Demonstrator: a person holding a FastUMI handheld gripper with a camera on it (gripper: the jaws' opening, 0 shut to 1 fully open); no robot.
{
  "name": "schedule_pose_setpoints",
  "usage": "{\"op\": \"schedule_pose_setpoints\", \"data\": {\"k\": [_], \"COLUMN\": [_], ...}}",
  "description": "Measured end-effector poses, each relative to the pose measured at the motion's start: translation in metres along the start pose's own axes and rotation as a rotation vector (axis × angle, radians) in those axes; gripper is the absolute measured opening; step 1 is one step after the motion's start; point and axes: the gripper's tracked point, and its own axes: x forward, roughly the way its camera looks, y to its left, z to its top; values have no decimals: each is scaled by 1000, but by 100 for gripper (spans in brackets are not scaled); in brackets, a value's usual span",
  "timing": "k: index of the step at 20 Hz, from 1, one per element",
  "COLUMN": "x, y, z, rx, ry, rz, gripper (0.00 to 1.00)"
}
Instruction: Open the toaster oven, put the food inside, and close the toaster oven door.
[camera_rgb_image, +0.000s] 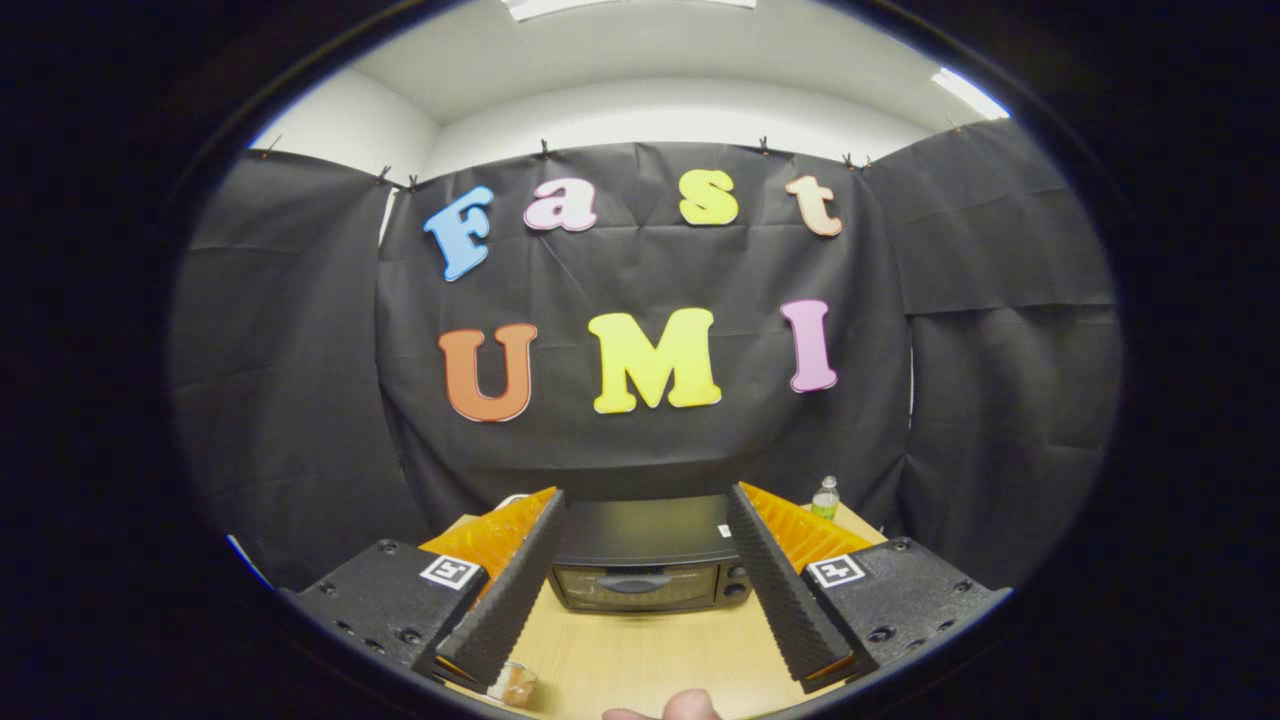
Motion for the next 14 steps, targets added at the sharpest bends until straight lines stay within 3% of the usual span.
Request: {"op": "schedule_pose_setpoints", "data": {"k": [14], "x": [6], "y": [-3], "z": [-17], "rx": [12], "ry": [31], "rz": [-3], "gripper": [100]}}
